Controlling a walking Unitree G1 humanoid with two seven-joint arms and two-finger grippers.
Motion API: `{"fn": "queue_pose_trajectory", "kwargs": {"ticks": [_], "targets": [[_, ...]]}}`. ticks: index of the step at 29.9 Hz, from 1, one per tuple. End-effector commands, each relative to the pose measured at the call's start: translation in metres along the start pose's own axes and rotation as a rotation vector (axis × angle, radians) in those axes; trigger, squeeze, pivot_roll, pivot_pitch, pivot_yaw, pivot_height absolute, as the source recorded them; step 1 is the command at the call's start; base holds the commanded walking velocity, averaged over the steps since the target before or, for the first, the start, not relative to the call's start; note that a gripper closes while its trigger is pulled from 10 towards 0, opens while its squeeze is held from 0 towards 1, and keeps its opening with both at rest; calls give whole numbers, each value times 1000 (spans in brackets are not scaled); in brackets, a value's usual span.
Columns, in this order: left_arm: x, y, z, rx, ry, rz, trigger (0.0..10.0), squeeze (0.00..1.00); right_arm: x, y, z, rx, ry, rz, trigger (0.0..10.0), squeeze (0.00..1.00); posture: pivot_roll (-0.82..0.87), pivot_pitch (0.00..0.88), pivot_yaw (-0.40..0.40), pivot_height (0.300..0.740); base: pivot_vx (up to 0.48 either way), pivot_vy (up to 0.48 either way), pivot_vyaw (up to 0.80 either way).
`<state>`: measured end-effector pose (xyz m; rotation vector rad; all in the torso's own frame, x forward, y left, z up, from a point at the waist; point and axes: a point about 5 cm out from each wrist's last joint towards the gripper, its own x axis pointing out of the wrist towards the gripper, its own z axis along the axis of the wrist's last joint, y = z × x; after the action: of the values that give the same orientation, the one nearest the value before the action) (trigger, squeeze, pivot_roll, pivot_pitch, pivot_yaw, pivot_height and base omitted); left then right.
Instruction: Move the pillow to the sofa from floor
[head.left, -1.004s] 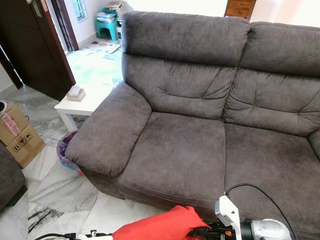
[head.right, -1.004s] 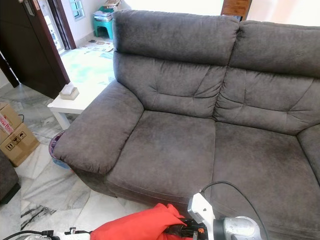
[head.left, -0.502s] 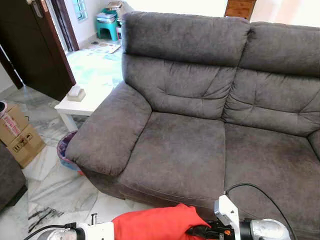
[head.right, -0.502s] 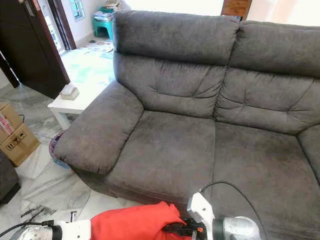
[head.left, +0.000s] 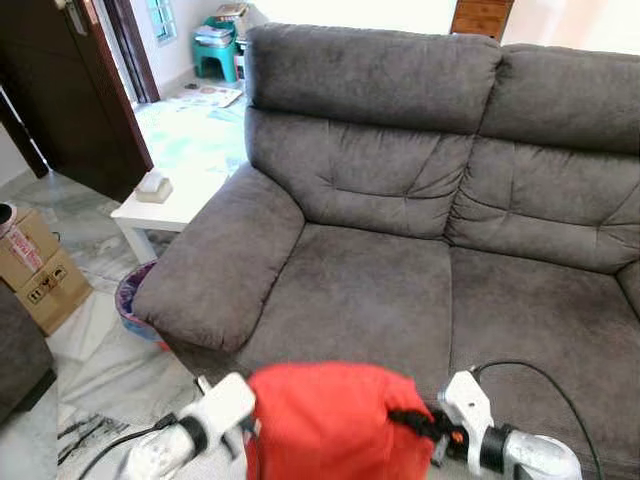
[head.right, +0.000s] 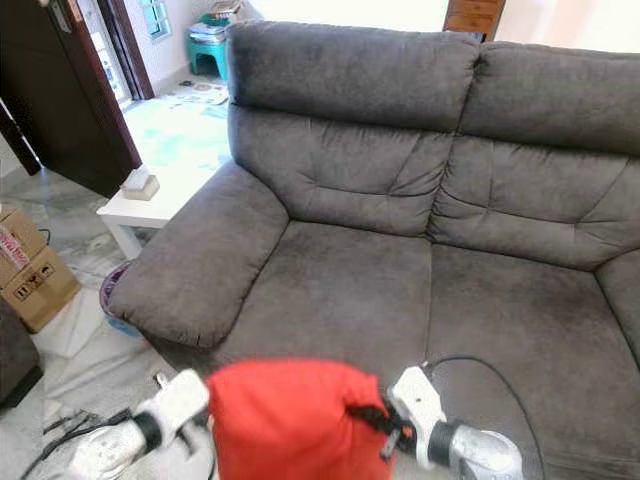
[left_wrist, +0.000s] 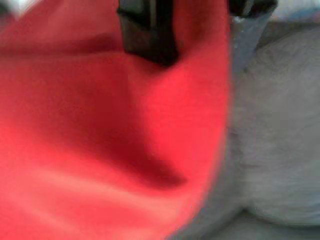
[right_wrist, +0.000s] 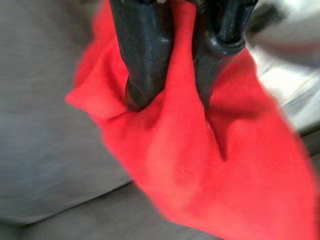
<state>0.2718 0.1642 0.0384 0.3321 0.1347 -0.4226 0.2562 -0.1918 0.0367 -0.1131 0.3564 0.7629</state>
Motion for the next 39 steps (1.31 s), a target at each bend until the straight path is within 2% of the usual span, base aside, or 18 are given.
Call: {"fn": "queue_pose_trajectory", "kwargs": {"ticks": [1,4,5,6,7,9,13,14,16,17,20,22,23,25,29,33,35,39], "targets": [[7,19,23,-140,-96,152,10000,0,4,-10,4,24,-57,-197,10000,0,-9,68,20,740,0,0,0],[11,19,22,-254,-74,245,10000,0,4,-17,-7,127,-67,-441,10000,0,-6,61,23,740,0,0,0],[12,18,23,-276,-67,271,10000,0,3,-17,-8,214,-117,-515,10000,0,-8,57,27,740,0,0,0],[12,18,23,-276,-67,271,10000,0,3,-17,-8,214,-117,-515,10000,0,-8,57,27,740,0,0,0],[13,16,25,-261,-74,283,10000,0,3,-16,-7,274,-168,-559,10000,0,-11,54,27,740,0,0,0],[14,9,31,-305,-101,262,10000,0,5,-12,-4,295,-213,-569,10000,0,-15,51,28,740,0,0,0],[14,-1,40,-232,-135,204,10000,0,8,-10,1,307,-243,-594,10000,0,-14,57,25,740,0,0,0],[14,-1,40,-238,-130,212,10000,0,9,-11,6,330,-287,-613,10000,0,-10,63,23,740,0,0,0],[14,-2,43,-188,-140,201,10000,0,10,-12,13,292,-310,-637,10000,0,-14,72,23,740,0,0,0],[14,-2,43,-169,-137,202,10000,0,9,-13,14,300,-315,-646,10000,0,-13,76,24,740,0,0,0],[13,-2,42,-207,-129,209,10000,0,9,-16,15,317,-321,-667,10000,0,-13,80,26,740,0,0,0],[12,-1,41,-179,-124,210,10000,0,8,-17,16,292,-308,-673,10000,0,-14,82,25,740,0,-266,0],[11,0,41,-176,-125,212,10000,0,8,-18,14,311,-302,-676,10000,0,-12,83,24,740,0,-401,-800],[11,0,40,-183,-116,201,10000,0,8,-20,13,227,-253,-695,10000,0,-11,89,25,740,0,-412,-800],[10,0,37,-159,-100,194,10000,0,9,-20,14,263,-282,-700,10000,0,-11,97,27,740,0,-412,-800],[8,2,37,-168,-101,204,10000,0,8,-24,17,224,-276,-721,10000,0,-3,106,23,740,0,-413,0],[7,2,37,-141,-106,195,10000,0,9,-25,15,226,-260,-726,10000,0,-1,107,22,740,0,-414,0],[7,2,37,-146,-104,199,10000,0,9,-26,15,231,-256,-727,10000,0,-3,110,23,740,0,-415,0]]}}
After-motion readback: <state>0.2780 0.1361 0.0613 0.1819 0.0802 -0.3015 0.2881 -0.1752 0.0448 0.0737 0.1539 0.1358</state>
